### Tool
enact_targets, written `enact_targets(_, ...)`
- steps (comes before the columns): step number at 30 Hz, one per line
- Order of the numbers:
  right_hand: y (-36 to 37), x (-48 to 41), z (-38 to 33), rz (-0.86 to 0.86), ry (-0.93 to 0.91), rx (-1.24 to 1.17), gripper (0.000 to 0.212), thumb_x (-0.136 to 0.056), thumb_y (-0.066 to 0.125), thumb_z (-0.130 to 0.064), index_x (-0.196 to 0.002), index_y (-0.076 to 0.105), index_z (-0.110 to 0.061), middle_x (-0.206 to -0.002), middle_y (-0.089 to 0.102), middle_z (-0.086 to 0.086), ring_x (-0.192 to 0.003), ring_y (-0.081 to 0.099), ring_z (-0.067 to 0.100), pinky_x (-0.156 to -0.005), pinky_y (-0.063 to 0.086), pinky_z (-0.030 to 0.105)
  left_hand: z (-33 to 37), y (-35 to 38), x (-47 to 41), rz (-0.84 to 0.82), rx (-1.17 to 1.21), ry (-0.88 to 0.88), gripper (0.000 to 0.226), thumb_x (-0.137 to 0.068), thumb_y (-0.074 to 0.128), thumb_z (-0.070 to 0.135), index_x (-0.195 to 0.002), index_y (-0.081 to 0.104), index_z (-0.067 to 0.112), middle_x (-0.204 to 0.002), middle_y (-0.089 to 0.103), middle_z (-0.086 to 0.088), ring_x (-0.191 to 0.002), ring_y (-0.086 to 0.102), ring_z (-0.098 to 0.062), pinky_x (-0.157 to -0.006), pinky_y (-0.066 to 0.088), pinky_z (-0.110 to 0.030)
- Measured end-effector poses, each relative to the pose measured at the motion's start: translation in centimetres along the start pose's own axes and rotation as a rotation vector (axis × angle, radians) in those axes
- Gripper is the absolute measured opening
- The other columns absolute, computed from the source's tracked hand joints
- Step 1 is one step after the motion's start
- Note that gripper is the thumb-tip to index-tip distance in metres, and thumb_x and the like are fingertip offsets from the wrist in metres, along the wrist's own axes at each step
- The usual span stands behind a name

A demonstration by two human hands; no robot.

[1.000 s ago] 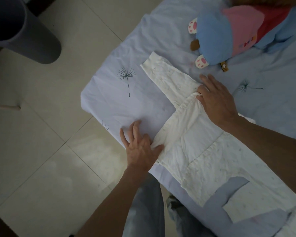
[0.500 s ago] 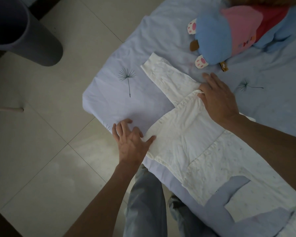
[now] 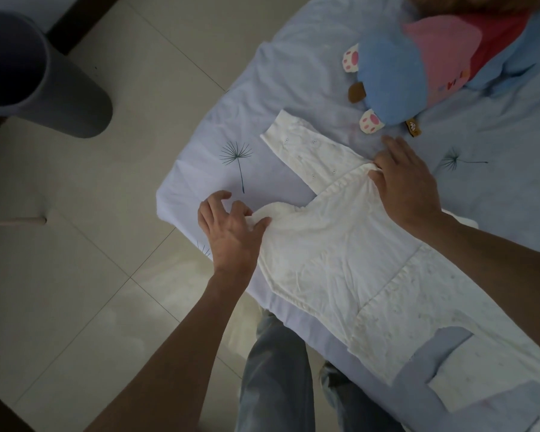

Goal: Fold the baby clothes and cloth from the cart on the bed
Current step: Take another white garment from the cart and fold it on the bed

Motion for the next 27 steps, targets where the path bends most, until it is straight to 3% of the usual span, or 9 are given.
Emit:
enact_targets(11, 0.4, -0.3, 0.1, 0.006, 0.003, 0.019, 0.013, -0.109, 0.053, -0.022, -0.113, 0.054, -0.009, -0.165, 0.038, 0.017, -0.155, 0.033, 0.039, -0.113, 0.043, 0.054, -0.8, 0.4, -1.8, -0.034, 0.008, 0.007, 0.041, -0.077, 0.09, 0.045, -0.089, 0.066, 0.014, -0.134, 0.05, -0.011, -0.128, 0.045, -0.036, -0.117, 0.033, -0.047)
enact_targets(19, -0.4, -1.0, -0.9, 0.059, 0.018, 0.0, 0.019, -0.108, 0.053, -0.021, -0.122, 0.052, -0.008, -0.156, 0.046, 0.017, -0.143, 0.044, 0.037, -0.104, 0.048, 0.053, -1.0, -0.2, -2.8, -0.021, 0.027, 0.037, 0.051, -0.073, 0.093, 0.04, -0.107, 0.061, 0.02, -0.129, 0.048, -0.008, -0.122, 0.045, -0.033, -0.116, 0.03, -0.043)
enact_targets(27, -0.5, -2.2, -2.2, 0.055, 0.057, -0.015, 0.033, -0.106, 0.057, -0.02, -0.137, 0.049, -0.009, -0.161, 0.042, 0.015, -0.147, 0.042, 0.037, -0.108, 0.049, 0.054, -1.5, -2.0, -4.1, 0.014, 0.011, -0.012, 0.064, -0.077, 0.091, 0.042, -0.126, 0.056, 0.02, -0.129, 0.049, -0.006, -0.121, 0.047, -0.03, -0.115, 0.031, -0.042)
Point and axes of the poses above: each hand's wrist, its own x-axis away from the middle knuckle, its own y-axis out of the palm, z = x × y, the point moved 5 cm from there along -x, towards the middle knuckle
